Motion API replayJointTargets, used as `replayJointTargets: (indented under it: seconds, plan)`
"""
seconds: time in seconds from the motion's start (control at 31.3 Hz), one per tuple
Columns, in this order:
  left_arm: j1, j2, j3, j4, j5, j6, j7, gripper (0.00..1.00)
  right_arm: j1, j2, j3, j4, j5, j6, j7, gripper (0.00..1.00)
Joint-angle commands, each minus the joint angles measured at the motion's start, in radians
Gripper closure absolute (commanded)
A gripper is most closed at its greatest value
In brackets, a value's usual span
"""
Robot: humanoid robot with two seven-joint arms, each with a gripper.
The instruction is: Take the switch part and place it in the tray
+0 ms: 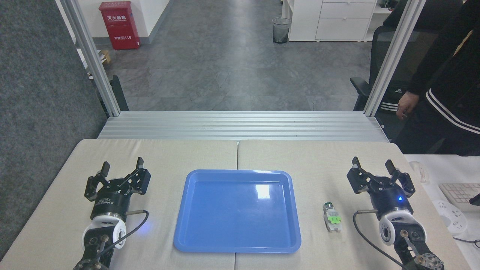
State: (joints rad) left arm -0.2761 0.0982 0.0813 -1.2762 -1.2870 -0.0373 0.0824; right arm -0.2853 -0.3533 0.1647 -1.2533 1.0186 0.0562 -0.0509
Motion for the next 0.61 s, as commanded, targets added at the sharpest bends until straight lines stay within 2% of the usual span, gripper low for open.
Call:
replayJointTargets:
  seconds: [0.0,0.58]
  plan:
    - [0.000,0.000,0.000,0.000,0.000,0.000,0.000,0.00,0.000,0.001,-0.001,0.000,0.000,0.001,0.000,0.03]
    - [-0.002,0.000,0.000,0.000,0.000,0.000,0.000,0.00,0.000,0.002,-0.001,0.000,0.000,0.001,0.002,0.03]
